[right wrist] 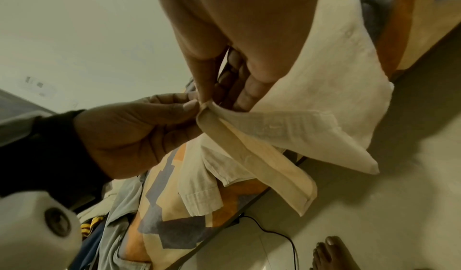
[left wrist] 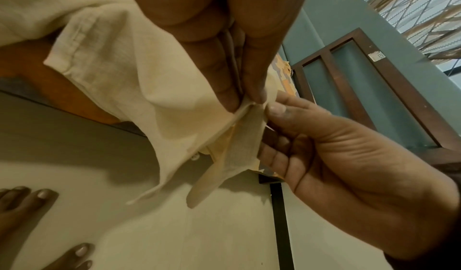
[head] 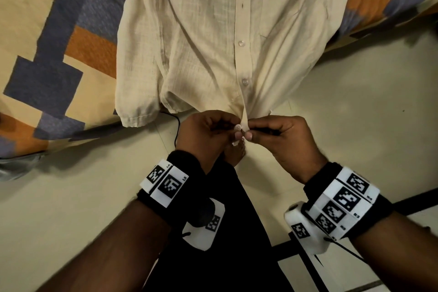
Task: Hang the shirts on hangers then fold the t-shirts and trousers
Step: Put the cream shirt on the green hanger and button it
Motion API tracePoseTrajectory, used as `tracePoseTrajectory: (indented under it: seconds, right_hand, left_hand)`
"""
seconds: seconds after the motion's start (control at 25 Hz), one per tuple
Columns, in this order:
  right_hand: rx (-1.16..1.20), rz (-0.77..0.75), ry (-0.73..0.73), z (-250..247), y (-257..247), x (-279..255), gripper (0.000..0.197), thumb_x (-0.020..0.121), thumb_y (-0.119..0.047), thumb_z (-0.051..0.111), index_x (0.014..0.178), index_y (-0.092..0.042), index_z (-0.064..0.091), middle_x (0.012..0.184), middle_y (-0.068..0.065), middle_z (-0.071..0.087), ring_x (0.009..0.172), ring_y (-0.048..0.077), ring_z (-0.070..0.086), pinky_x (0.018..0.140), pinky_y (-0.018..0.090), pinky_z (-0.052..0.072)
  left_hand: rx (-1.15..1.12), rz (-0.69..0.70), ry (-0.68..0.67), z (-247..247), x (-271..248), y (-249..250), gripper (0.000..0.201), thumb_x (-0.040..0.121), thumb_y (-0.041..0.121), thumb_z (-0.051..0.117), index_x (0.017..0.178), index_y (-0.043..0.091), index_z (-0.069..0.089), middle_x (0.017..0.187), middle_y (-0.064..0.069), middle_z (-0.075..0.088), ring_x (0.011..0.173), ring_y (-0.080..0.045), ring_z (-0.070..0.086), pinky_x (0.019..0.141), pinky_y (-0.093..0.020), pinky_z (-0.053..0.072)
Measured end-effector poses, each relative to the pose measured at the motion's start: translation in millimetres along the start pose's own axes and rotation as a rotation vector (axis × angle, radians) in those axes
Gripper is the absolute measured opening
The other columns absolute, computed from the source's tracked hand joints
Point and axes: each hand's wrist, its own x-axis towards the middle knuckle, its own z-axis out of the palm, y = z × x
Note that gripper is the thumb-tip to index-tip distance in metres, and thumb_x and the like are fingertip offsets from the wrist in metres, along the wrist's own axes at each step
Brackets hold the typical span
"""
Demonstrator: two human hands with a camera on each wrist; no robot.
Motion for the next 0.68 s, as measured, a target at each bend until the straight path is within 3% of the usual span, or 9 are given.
tracePoseTrajectory:
  seconds: [0.16, 0.32, 0.44, 0.52, 0.6, 0.68]
  right_hand:
    - [0.057, 0.064, 0.01, 1.0, 0.5, -0.1, 0.021, 0.077, 0.004, 0.073, 0.092, -0.009, 0.075, 0.085, 0.0, 0.076, 0.079, 0.01, 0.071, 0.076, 0.024, 0.055]
    - [0.08, 0.113, 0.042, 4.2, 3.0, 0.6, 0.019, 0.081, 0.004, 0.069, 0.097, -0.004, 0.075, 0.088, 0.007, 0.075, 0.081, 0.018, 0.071, 0.079, 0.034, 0.055]
    - [0.114, 0.14, 0.014, 1.9, -0.7, 2.1, 0.022, 0.087, 0.005, 0.061, 0.095, -0.009, 0.076, 0.089, 0.008, 0.075, 0.084, 0.024, 0.072, 0.081, 0.04, 0.057]
    - [0.147, 0.155, 0.019, 1.3, -4.2, 3.4, 0.026, 0.085, 0.004, 0.065, 0.086, -0.018, 0.078, 0.083, 0.007, 0.075, 0.08, 0.024, 0.072, 0.08, 0.042, 0.058]
    - [0.118, 0.142, 0.023, 1.3, -4.5, 5.1, 0.031, 0.08, 0.001, 0.071, 0.076, -0.029, 0.078, 0.078, 0.003, 0.075, 0.076, 0.022, 0.072, 0.08, 0.044, 0.058]
    - [0.084, 0.123, 0.033, 1.2, -2.2, 5.6, 0.031, 0.077, -0.001, 0.075, 0.073, -0.031, 0.077, 0.076, 0.0, 0.074, 0.076, 0.021, 0.071, 0.079, 0.044, 0.058]
  left_hand:
    - [-0.054, -0.025, -0.013, 2.7, -2.1, 2.4, 0.019, 0.075, -0.011, 0.07, 0.078, 0.008, 0.071, 0.068, -0.004, 0.071, 0.063, -0.014, 0.067, 0.059, -0.023, 0.055]
    - [0.033, -0.026, 0.012, 0.9, 0.6, 4.7, 0.011, 0.073, 0.001, 0.078, 0.077, 0.009, 0.07, 0.068, -0.005, 0.071, 0.063, -0.015, 0.068, 0.063, -0.025, 0.056]
    - [0.115, -0.018, 0.016, 0.3, 3.7, 5.4, 0.009, 0.073, 0.011, 0.08, 0.072, 0.016, 0.072, 0.063, 0.003, 0.07, 0.06, -0.009, 0.066, 0.065, -0.025, 0.054]
    - [0.182, -0.002, 0.019, 1.0, 5.5, 5.5, 0.008, 0.073, 0.017, 0.079, 0.071, 0.023, 0.074, 0.062, 0.006, 0.069, 0.063, -0.011, 0.067, 0.07, -0.032, 0.056]
    - [0.235, -0.004, 0.01, 3.0, 6.7, 7.6, 0.005, 0.074, 0.019, 0.076, 0.072, 0.023, 0.074, 0.06, 0.006, 0.069, 0.062, -0.012, 0.067, 0.07, -0.036, 0.057]
    - [0.236, -0.017, -0.011, 4.9, 6.6, 10.2, 0.003, 0.071, 0.022, 0.072, 0.072, 0.021, 0.075, 0.061, 0.003, 0.069, 0.061, -0.013, 0.067, 0.07, -0.038, 0.058]
